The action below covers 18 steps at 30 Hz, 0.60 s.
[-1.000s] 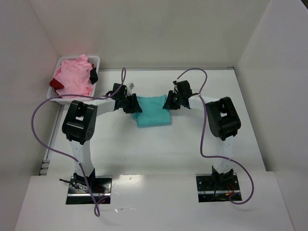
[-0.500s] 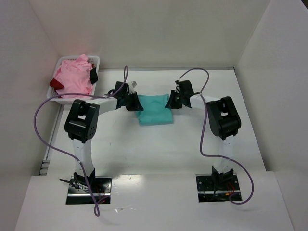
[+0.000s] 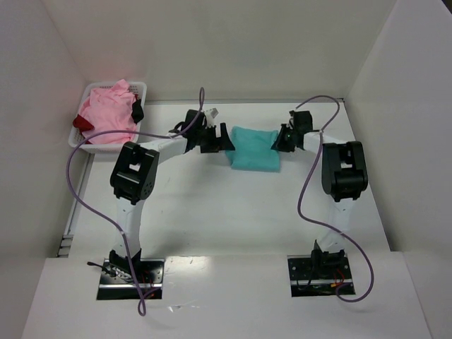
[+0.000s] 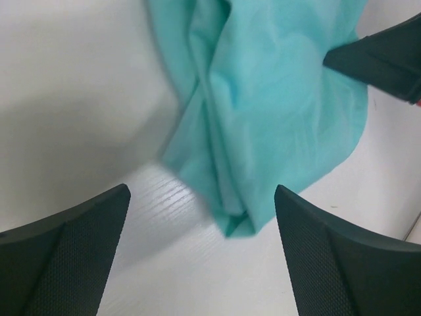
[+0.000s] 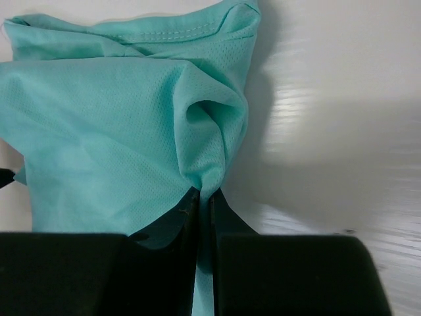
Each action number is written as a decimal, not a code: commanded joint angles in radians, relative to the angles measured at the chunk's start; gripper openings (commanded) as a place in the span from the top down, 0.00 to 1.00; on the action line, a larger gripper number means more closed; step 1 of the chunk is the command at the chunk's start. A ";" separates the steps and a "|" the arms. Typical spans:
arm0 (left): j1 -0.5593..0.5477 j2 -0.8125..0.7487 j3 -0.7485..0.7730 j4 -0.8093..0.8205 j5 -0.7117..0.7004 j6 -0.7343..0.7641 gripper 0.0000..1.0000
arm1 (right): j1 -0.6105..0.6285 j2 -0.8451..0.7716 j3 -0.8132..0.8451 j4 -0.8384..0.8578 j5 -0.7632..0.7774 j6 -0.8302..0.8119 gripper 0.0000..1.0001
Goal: Fold and stack the t-shirts
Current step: Put the neatly folded tshirt into the corner of the board with the right arm
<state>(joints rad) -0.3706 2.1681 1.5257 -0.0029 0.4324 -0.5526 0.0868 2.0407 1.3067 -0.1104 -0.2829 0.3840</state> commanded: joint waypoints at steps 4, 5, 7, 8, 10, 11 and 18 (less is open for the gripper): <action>0.007 -0.062 0.056 -0.046 -0.023 0.035 0.00 | -0.117 0.034 0.153 -0.107 0.022 -0.137 0.89; 0.007 -0.062 0.056 -0.058 -0.023 0.048 0.00 | -0.131 0.048 0.202 -0.123 0.022 -0.164 0.89; 0.016 -0.091 0.056 -0.086 -0.033 0.057 0.00 | -0.166 0.088 0.253 -0.176 0.034 -0.189 0.89; 0.016 -0.091 0.056 -0.086 -0.034 0.066 0.00 | -0.167 0.104 0.310 -0.195 0.047 -0.220 0.89; 0.038 -0.119 0.044 -0.111 -0.034 0.077 0.00 | -0.180 0.133 0.368 -0.253 0.088 -0.264 0.88; 0.038 -0.119 0.028 -0.111 -0.034 0.089 0.00 | -0.180 0.166 0.426 -0.270 0.146 -0.281 0.86; 0.087 -0.169 -0.006 -0.204 -0.043 0.141 0.00 | -0.249 0.288 0.558 -0.311 0.218 -0.306 0.88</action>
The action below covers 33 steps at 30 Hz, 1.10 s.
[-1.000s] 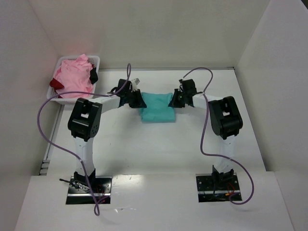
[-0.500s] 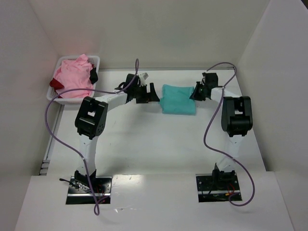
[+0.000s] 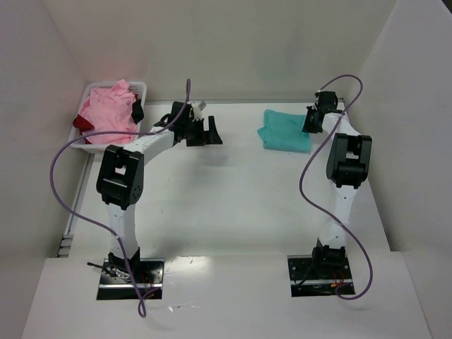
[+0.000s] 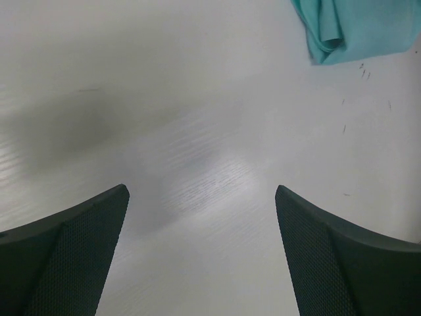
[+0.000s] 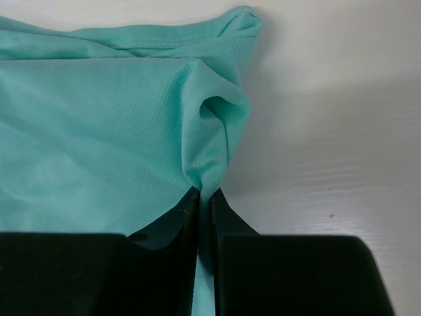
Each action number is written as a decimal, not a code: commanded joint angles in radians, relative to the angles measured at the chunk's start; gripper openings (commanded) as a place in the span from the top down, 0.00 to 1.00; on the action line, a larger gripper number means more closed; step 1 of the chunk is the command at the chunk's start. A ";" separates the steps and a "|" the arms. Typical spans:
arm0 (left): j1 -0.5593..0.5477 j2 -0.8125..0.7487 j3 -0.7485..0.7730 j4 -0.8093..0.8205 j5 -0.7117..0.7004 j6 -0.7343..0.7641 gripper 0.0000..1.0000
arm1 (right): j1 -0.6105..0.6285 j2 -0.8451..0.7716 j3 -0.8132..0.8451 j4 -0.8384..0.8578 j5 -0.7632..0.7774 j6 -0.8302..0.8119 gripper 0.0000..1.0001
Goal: Fold and stack the t-shirts
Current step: Put the neatly folded tshirt into the corner of the board with the right arm
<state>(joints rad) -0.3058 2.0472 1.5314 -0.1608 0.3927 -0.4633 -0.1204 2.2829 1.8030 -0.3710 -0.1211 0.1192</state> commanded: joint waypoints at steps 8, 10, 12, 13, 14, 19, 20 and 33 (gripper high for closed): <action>0.051 -0.070 -0.031 -0.091 0.006 0.072 0.00 | -0.116 0.098 0.179 -0.123 0.077 -0.066 0.89; 0.051 -0.070 -0.031 -0.100 0.006 0.072 0.00 | -0.116 0.087 0.179 -0.123 0.118 -0.066 0.89; 0.051 -0.070 -0.040 -0.100 0.015 0.072 0.00 | -0.128 0.087 0.189 -0.123 0.132 -0.066 0.89; 0.051 -0.070 -0.040 -0.100 0.024 0.072 0.00 | -0.137 0.087 0.200 -0.123 0.132 -0.066 0.89; 0.051 -0.070 -0.040 -0.100 0.025 0.072 0.00 | -0.137 0.087 0.200 -0.123 0.132 -0.075 0.88; 0.051 -0.070 -0.040 -0.100 0.034 0.072 0.00 | -0.137 0.087 0.251 -0.103 0.127 -0.040 0.61; 0.051 -0.070 -0.040 -0.100 0.034 0.072 0.00 | -0.137 0.073 0.260 -0.094 0.108 -0.030 0.54; 0.051 -0.117 -0.071 -0.089 0.054 0.072 0.00 | -0.099 -0.322 -0.015 -0.074 0.023 0.141 0.01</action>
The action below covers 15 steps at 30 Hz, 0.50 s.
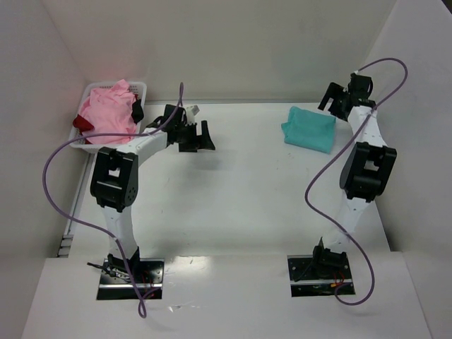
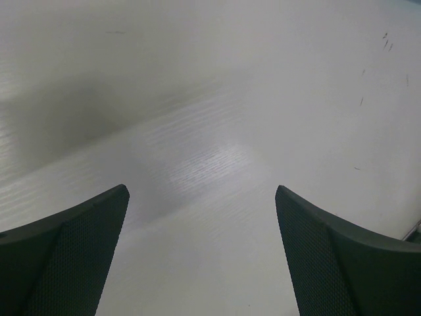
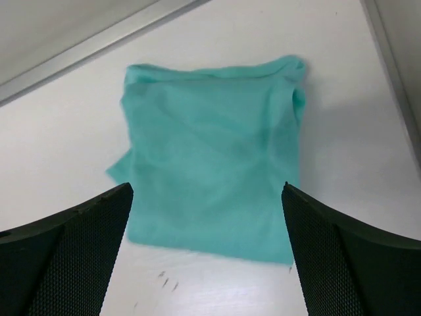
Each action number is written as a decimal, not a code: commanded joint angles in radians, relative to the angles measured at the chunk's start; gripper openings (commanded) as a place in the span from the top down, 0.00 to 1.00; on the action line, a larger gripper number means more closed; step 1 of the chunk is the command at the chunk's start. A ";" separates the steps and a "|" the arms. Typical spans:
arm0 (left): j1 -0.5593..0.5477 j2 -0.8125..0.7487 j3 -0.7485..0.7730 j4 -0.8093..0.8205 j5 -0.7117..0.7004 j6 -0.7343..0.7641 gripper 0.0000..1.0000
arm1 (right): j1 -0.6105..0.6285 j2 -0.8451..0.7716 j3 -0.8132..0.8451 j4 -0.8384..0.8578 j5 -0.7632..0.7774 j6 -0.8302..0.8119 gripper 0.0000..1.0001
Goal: Fold and stack the t-shirts
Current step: Put the neatly folded tshirt into the corner of the board with the right arm
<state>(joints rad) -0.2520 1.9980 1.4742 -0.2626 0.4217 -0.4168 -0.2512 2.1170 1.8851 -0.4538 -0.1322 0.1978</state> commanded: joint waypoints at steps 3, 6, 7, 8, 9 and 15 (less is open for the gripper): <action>-0.003 -0.091 -0.023 0.013 0.025 0.026 0.00 | 0.032 -0.276 -0.328 0.020 0.060 0.127 0.01; -0.003 -0.110 -0.034 0.013 0.025 0.026 0.00 | 0.032 -0.364 -0.529 0.030 0.060 0.140 0.08; -0.003 -0.110 -0.043 0.013 0.025 0.026 0.00 | 0.032 -0.373 -0.596 0.030 0.060 0.140 0.13; -0.003 -0.120 -0.043 0.013 0.025 0.026 0.00 | 0.032 -0.373 -0.619 0.021 0.077 0.140 0.17; -0.003 -0.131 -0.055 0.023 0.025 0.026 0.00 | 0.032 -0.373 -0.636 0.021 0.097 0.140 0.27; -0.003 -0.171 -0.089 0.033 0.006 0.026 0.00 | 0.032 -0.302 -0.646 0.033 0.120 0.150 0.61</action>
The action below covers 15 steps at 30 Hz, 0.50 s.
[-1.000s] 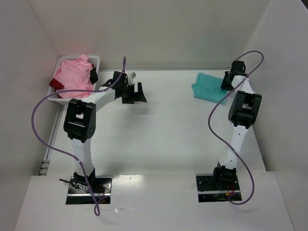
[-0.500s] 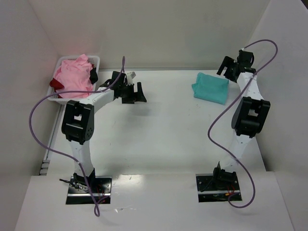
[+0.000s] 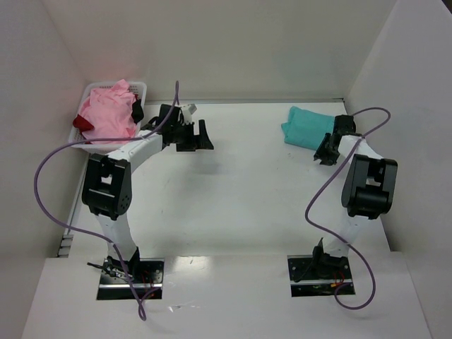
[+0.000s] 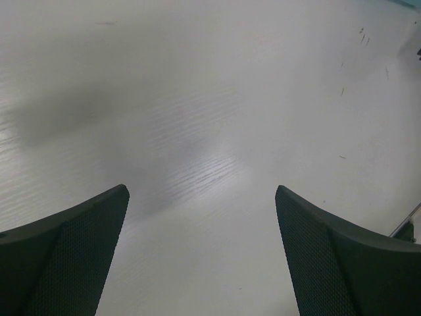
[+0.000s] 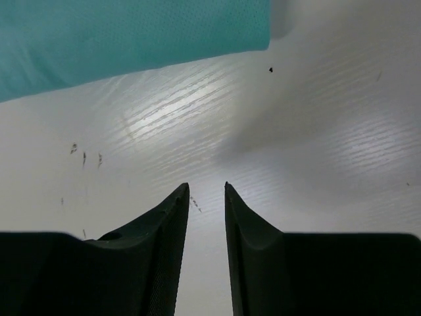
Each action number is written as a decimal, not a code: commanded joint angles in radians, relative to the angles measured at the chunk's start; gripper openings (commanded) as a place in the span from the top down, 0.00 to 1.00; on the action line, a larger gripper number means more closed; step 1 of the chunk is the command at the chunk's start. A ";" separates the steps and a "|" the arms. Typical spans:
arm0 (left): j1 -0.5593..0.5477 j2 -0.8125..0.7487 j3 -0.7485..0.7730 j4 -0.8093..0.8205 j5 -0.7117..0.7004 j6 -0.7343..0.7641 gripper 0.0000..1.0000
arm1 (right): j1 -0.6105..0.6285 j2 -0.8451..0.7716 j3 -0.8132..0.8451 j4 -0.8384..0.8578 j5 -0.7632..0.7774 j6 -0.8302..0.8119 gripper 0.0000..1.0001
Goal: Fold and stack the t-shirts
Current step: Put the neatly folded tshirt into the corner of the board with the right arm
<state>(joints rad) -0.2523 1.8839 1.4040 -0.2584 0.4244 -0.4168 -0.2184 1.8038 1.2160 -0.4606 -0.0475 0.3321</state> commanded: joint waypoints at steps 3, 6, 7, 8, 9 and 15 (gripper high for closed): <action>-0.002 -0.075 -0.028 0.037 -0.006 0.026 0.00 | -0.001 0.066 0.068 0.052 0.021 0.027 0.69; -0.002 -0.084 -0.051 0.048 -0.027 0.026 0.00 | -0.001 0.097 0.108 0.062 -0.028 0.038 0.69; -0.002 -0.085 -0.051 0.048 -0.027 0.026 0.00 | -0.001 0.110 0.120 0.089 -0.046 0.038 0.69; -0.002 -0.085 -0.051 0.048 -0.027 0.015 0.00 | -0.001 0.123 0.120 0.099 -0.076 0.050 0.69; -0.002 -0.085 -0.062 0.057 -0.027 0.015 0.00 | -0.001 0.123 0.131 0.111 -0.090 0.050 0.69; -0.002 -0.085 -0.062 0.067 -0.036 0.006 0.00 | -0.001 0.213 0.195 0.126 -0.077 0.064 0.69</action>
<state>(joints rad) -0.2520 1.8450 1.3506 -0.2310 0.3901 -0.4194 -0.2184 1.9850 1.3533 -0.3809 -0.1196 0.3813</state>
